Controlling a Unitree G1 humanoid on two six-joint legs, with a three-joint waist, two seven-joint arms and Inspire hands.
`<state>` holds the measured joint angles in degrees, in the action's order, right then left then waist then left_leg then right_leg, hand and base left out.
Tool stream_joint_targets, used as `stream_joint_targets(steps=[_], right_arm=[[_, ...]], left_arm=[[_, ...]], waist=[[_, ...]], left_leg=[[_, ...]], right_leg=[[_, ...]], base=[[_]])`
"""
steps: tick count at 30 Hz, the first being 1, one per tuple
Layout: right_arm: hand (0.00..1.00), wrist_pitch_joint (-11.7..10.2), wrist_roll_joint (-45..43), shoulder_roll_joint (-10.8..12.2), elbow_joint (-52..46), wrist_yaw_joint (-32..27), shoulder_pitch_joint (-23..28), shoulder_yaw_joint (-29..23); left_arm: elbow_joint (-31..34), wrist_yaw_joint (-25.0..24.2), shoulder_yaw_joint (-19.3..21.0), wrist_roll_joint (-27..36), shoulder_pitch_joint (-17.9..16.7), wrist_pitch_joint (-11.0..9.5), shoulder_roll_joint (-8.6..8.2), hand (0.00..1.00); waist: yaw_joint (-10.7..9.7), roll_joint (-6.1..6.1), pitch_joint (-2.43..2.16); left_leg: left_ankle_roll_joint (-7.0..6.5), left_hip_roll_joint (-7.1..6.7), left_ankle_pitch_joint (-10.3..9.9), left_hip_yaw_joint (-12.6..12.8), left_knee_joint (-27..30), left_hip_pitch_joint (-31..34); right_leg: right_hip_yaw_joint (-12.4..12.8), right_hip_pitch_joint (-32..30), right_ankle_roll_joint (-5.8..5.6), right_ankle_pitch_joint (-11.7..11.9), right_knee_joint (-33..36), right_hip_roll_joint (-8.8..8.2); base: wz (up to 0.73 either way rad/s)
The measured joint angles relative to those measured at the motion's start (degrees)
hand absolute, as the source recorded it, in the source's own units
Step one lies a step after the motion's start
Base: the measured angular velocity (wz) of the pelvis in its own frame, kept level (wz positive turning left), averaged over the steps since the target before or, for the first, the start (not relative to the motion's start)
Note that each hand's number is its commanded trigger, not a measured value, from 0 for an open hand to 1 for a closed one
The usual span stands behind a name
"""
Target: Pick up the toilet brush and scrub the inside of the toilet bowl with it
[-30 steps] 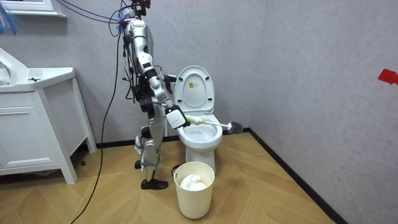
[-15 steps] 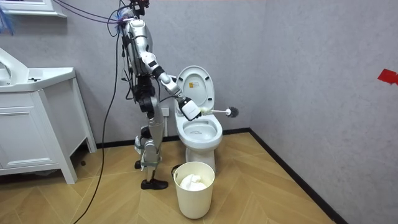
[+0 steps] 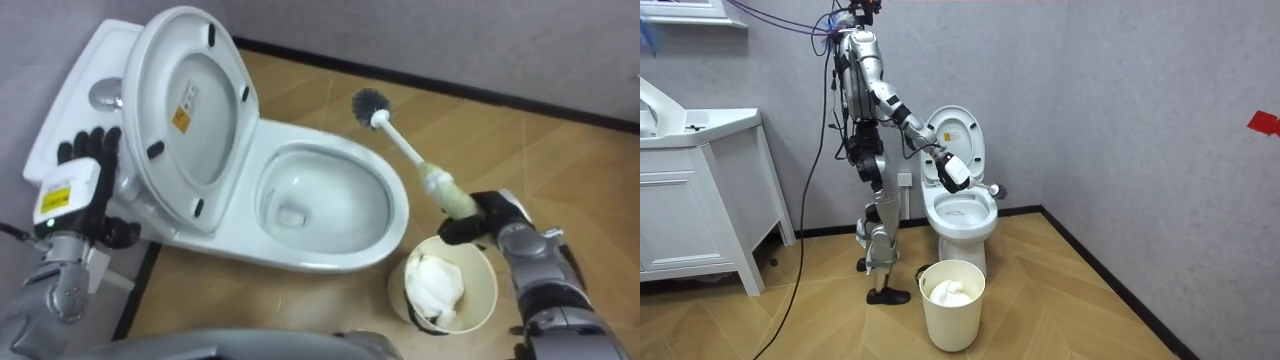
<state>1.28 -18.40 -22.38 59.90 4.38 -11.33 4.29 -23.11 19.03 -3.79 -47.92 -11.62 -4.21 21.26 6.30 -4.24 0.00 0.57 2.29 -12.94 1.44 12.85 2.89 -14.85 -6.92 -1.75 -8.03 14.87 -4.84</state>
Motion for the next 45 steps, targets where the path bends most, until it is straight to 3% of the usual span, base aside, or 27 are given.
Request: stream_joint_targets(steps=[7, 16, 22, 27, 36, 43, 45], right_arm=[[1.00, -1.41, -6.09, -0.16, 0.62, -5.12, -1.08, 2.58], [1.00, -2.33, -12.54, -2.18, 0.53, -10.49, -0.82, 7.49], [1.00, -2.46, -17.96, -2.64, 0.36, -10.52, -0.32, 10.94], [1.00, -2.69, -22.30, -2.72, 0.42, -11.38, -1.32, 12.66], [1.00, -3.15, -28.18, -2.74, 0.67, -13.36, -4.49, 14.90], [1.00, -3.17, -28.37, -2.49, 0.08, -13.76, -4.53, 18.06], [1.00, -3.09, -28.12, -2.53, 0.26, -13.77, -4.58, 18.03]], left_arm=[[-0.66, 0.55, -1.20, 0.27, 2.86, -1.17, 0.06, 0.00], [-0.70, 0.82, -2.30, 1.25, 5.59, -2.36, 0.21, 0.00], [-1.28, 1.42, -2.25, 1.26, 7.12, -2.47, 0.26, 0.00], [-5.87, 2.83, -3.95, 2.27, 11.89, -4.47, 0.37, 0.00], [-6.70, 5.38, -6.78, 2.39, 15.76, -6.05, 0.69, 0.00], [-6.89, 6.85, -7.69, 3.41, 16.18, -6.15, 0.67, 0.00], [-7.42, 7.07, -7.89, 3.46, 17.14, -6.23, 0.61, 0.00]], waist=[[0.49, 0.33, 0.28], [2.09, -0.73, 0.79], [2.47, -1.67, 0.79], [3.73, -2.16, 1.01], [5.18, -1.56, 1.41], [4.99, -0.93, 1.59], [4.93, -0.79, 1.92]], left_leg=[[0.21, -0.10, 0.35, -1.79, 0.97, 3.94], [0.55, -0.20, 1.43, -2.33, 0.74, 6.62], [0.57, -0.23, 1.47, -2.06, 1.54, 7.79], [0.64, -0.33, 1.61, -2.55, 2.96, 10.29], [0.69, -0.74, 1.96, -4.10, 5.25, 15.53], [0.57, -1.00, 2.03, -4.25, 5.77, 16.88], [0.58, -1.01, 2.03, -4.74, 6.46, 17.72]], right_leg=[[-1.77, -2.49, 0.31, 0.18, -0.18, -0.22], [-2.89, -5.51, 0.75, -0.15, 1.11, -0.68], [-2.79, -6.79, 0.91, -0.07, 1.97, -0.88], [-2.95, -8.09, 1.30, 0.22, 2.08, -0.91], [-4.30, -12.73, 1.73, 0.51, 4.03, -1.66], [-4.60, -14.01, 1.71, 0.50, 4.80, -2.16], [-5.07, -14.23, 1.75, 0.47, 4.86, -2.17]], base=[[0.13], [0.06], [0.00], [0.03], [0.08], [0.02], [0.11]])
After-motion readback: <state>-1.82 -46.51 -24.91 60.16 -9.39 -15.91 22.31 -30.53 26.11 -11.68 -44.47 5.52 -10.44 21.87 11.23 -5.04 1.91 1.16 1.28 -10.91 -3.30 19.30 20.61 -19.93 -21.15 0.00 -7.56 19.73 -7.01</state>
